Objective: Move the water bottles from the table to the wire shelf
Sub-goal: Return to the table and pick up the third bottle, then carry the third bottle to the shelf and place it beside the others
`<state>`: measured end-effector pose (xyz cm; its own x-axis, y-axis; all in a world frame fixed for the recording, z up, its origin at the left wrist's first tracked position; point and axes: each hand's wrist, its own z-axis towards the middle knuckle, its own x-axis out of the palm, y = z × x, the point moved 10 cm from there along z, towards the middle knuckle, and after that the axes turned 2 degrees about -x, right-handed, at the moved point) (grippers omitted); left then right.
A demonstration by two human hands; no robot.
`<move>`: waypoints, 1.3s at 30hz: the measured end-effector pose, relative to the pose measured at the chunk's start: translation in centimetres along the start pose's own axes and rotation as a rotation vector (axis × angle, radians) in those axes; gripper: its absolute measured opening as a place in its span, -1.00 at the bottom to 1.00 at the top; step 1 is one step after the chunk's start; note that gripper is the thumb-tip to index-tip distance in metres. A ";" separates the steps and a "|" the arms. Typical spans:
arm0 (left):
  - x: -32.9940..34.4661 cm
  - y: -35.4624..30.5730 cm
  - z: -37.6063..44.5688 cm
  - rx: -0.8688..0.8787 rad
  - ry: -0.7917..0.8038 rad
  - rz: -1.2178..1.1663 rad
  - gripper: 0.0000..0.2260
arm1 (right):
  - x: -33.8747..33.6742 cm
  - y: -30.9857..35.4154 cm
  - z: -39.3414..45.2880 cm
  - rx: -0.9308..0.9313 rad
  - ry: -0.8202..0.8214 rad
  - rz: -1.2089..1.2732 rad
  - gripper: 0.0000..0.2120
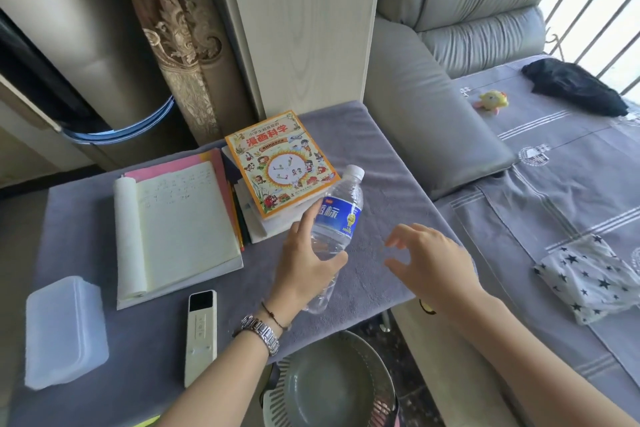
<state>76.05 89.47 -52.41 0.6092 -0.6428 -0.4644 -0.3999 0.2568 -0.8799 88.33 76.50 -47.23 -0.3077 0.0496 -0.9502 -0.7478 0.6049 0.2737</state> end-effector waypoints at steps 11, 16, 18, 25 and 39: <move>-10.2 -12.4 -6.1 0.283 -0.176 -0.328 -0.29 | -12.7 6.2 -5.1 0.007 -0.273 0.033 -0.81; -16.2 -17.4 -9.4 0.372 -0.229 -0.409 -0.30 | -19.5 11.1 -7.6 -0.072 -0.408 0.022 -0.84; -18.8 -19.3 -10.8 0.422 -0.252 -0.411 -0.31 | -22.1 13.2 -8.6 -0.115 -0.457 0.012 -0.83; -27.3 -25.4 -16.4 0.572 -0.462 -0.338 -0.30 | -28.1 20.6 -9.9 -0.334 -0.529 -0.028 -0.78; -35.7 -30.3 -33.5 0.579 -1.131 -0.165 -0.28 | -31.5 34.7 -15.3 -0.936 -0.533 -0.160 -0.73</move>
<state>43.48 80.44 -5.85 0.9771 0.1981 0.0777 -0.0830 0.6911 -0.7180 63.03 83.77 -5.54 -0.0408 0.4987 -0.8658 -0.9776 -0.1991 -0.0686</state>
